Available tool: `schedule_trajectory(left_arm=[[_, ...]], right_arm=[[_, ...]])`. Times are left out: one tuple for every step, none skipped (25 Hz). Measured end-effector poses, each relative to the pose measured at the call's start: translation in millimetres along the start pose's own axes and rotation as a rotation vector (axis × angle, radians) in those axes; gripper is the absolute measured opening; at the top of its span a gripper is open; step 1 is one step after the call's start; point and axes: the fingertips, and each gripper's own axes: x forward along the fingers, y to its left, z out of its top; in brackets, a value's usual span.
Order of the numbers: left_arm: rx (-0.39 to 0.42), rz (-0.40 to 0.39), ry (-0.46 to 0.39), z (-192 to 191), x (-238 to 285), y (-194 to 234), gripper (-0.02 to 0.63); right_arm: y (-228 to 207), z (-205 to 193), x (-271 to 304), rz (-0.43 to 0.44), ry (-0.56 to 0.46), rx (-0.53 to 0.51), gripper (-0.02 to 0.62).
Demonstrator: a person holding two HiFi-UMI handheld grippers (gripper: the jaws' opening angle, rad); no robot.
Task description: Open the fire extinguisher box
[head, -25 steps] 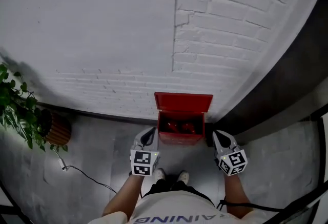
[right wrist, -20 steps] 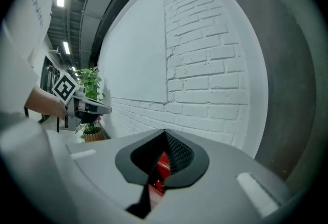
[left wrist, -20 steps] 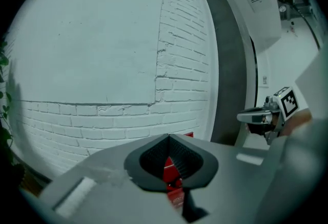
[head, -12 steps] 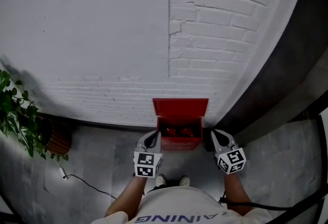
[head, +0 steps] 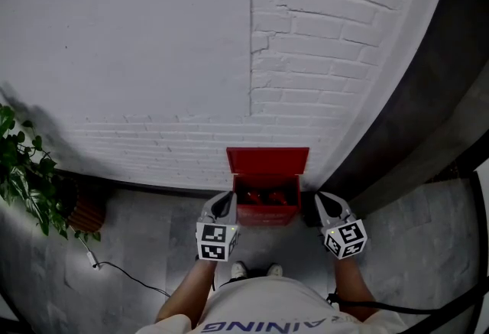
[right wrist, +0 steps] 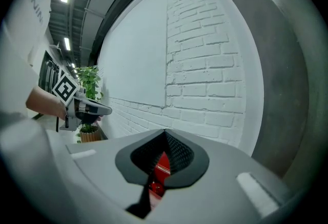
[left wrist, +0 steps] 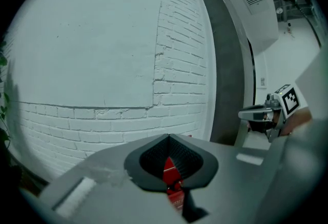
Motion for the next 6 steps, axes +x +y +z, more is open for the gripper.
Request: schedule_trajectory(left_arm=[[-0.002,0.001,0.0,-0.5,-0.5,0.4,0.005],[-0.002,0.0,0.001,-0.8,-1.0,0.1,0.005],[-0.002,-0.002,0.0,-0.9,-1.5,-0.6,0.005],[-0.001,-0.004,0.0,-0.7,-2.0,-1.5,0.005],[0.0,-0.006,-0.001,-0.3,-2.5,-2.3,0.005],[0.001,-0.007,-0.002,0.1,-3.0,-3.1,0.005]], right_arm=[[0.6,0.1,-0.5,0.001,0.0,-0.001,0.006],[1.1,0.0,-1.2,0.001,0.0,-0.003,0.006],[1.3,0.0,-2.0,0.0,0.0,-0.004,0.006],[1.3,0.0,-2.8,-0.001,0.0,-0.005,0.006],[1.2,0.1,-3.6,-0.002,0.001,-0.006,0.006],[1.1,0.2,-4.3,-0.003,0.001,-0.007,0.006]])
